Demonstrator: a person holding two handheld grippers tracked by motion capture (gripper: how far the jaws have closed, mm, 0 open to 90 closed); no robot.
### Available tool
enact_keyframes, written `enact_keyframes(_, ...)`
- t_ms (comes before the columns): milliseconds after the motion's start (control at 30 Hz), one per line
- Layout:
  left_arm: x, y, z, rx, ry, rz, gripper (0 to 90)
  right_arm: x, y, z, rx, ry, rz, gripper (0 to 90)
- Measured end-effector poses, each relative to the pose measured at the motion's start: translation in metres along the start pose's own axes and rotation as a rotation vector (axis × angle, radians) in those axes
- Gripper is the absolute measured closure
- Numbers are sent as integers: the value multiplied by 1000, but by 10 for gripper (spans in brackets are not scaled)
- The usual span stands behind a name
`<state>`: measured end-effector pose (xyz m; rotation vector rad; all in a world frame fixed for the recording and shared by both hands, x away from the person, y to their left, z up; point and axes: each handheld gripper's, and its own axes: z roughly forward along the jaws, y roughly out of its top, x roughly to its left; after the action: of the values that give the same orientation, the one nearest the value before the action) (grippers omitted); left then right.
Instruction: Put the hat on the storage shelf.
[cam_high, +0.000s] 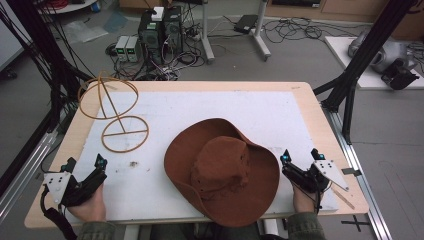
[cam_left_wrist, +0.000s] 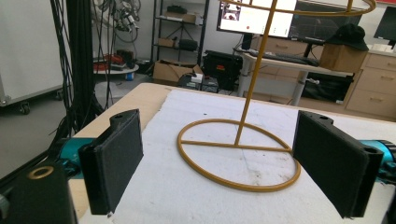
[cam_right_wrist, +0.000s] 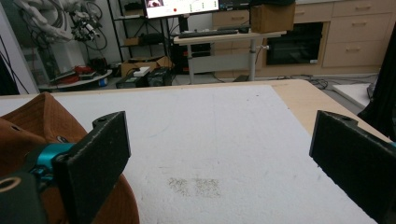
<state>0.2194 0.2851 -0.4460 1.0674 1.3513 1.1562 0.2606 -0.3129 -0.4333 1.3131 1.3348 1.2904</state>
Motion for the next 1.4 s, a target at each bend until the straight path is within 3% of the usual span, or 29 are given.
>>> enact_keyframes(900, 0, -1, 3, 9, 7, 5, 165, 0, 2, -2, 3, 36, 3, 44)
enact_keyframes(1167, 2, -1, 4, 10, 11, -9, 163, 11, 5, -2, 2, 106, -26, 44)
enact_keyframes(1400, 4, -1, 5, 10, 10, -16, 162, 27, 14, -3, 19, 242, -80, 43)
